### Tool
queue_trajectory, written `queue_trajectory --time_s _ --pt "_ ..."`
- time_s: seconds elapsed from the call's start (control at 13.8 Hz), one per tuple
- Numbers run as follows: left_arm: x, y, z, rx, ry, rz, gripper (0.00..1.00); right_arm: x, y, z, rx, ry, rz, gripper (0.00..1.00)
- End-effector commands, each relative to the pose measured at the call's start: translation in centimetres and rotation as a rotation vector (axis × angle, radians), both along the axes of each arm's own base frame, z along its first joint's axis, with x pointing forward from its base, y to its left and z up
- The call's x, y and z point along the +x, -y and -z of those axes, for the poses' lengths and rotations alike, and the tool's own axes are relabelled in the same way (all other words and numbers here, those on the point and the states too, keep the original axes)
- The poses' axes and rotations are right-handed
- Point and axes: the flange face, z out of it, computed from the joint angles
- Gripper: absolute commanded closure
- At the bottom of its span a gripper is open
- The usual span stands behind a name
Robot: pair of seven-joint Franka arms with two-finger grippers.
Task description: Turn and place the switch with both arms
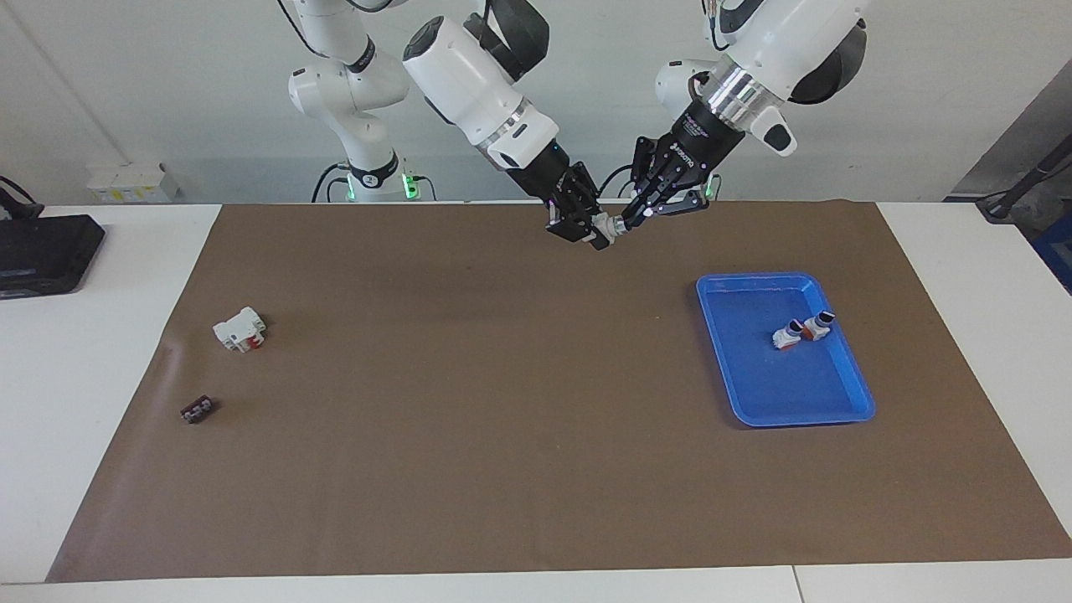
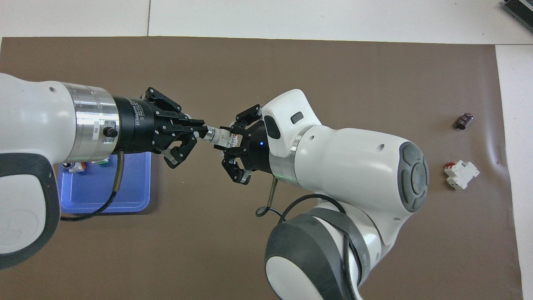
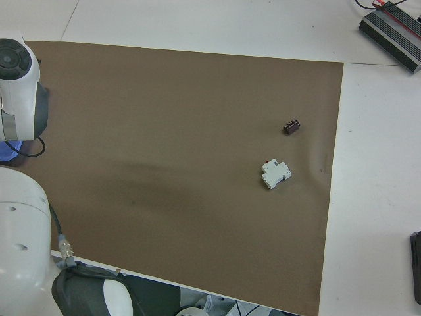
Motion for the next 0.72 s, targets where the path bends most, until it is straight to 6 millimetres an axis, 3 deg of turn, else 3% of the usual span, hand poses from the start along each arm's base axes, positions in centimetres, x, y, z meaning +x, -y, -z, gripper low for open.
queue_trajectory --time_s 0.0,0.22,0.36,0.51,0.65 --pt "1.3 -1.9 1.5 0.051 0.041 -0.037 1.00 -1.0 0.7 -2.3 0.015 -0.011 0.047 0.00" --pt "1.1 -2.1 1.9 0.070 0.062 0.002 1.00 -0.7 1.4 -2.2 0.011 -0.018 0.055 0.00" --pt "0.9 -2.8 3.0 0.126 0.087 0.042 1.00 0.7 3.5 -1.8 -0.002 -0.045 0.082 0.00" --pt "0.8 -4.0 3.7 0.169 0.129 0.124 1.00 2.8 7.8 -1.1 -0.024 -0.098 0.130 0.00" --pt "1.1 -6.6 4.5 0.227 0.165 0.184 1.00 5.6 14.4 -0.4 -0.035 -0.149 0.223 0.00"
